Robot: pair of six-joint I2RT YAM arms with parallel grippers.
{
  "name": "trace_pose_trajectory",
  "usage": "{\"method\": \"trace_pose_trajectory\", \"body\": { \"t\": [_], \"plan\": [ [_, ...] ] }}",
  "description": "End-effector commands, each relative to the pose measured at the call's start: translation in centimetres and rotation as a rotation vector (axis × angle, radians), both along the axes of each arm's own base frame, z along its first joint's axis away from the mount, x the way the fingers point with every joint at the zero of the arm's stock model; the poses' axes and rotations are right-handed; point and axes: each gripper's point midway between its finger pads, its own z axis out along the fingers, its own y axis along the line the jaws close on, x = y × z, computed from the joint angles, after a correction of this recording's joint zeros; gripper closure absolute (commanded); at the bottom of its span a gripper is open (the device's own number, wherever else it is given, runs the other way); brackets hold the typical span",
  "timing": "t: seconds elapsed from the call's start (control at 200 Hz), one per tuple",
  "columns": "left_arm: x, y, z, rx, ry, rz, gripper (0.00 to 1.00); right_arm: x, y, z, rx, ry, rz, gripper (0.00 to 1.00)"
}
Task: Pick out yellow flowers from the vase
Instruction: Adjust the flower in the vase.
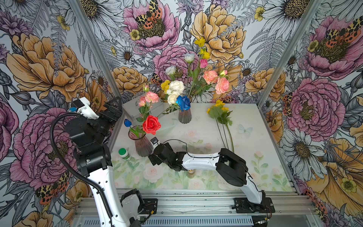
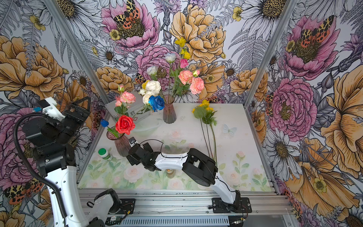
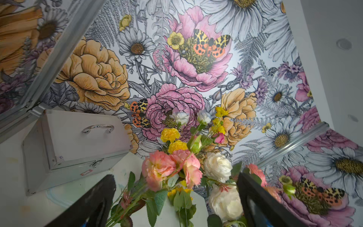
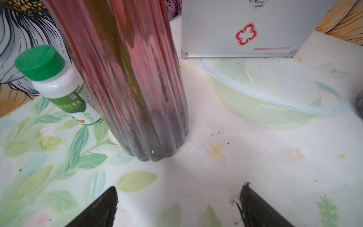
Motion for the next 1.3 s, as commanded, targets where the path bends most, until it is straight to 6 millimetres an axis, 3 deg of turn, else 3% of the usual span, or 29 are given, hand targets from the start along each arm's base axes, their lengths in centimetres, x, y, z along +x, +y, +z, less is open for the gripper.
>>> {"method": "trace_pose_trajectory", "body": {
  "t": [0.0,0.16,0.375,0.575,0.826,0.981,1.061,1.296],
  "plan": [
    [-1.4,-4.3,2.2,0.125,-0.082,-0.134,0.01,0.5,-2.8,3.7,0.009,-0.057,-0.046,0.02],
    [-3.2,-11.0,1.5,0.196,-0.132,-0.335,0.01,1.9,-9.7,5.0,-0.035,-0.069,-0.146,0.01],
    [-5.3,-18.8,-2.9,0.346,-0.132,-0.527,0.01,4.4,-18.8,6.7,-0.082,-0.059,-0.29,0.0],
    [-4.8,-23.6,-7.5,0.509,-0.058,-0.584,0.01,6.1,-25.3,7.9,-0.098,-0.043,-0.4,0.0],
    [-2.9,-27.9,-14.1,0.641,0.052,-0.536,0.01,7.8,-32.9,8.8,-0.071,0.0,-0.537,0.0],
    [-0.8,-28.1,-17.4,0.569,0.073,-0.422,0.01,8.7,-36.3,8.8,-0.018,0.048,-0.603,0.0],
    [0.3,-27.9,-18.8,0.56,0.088,-0.353,0.01,9.1,-37.2,9.0,0.018,0.072,-0.613,0.0],
    [3.6,-29.2,-22.8,0.533,0.146,-0.246,0.01,11.2,-36.0,9.1,0.133,0.178,-0.551,0.0]
  ]
}}
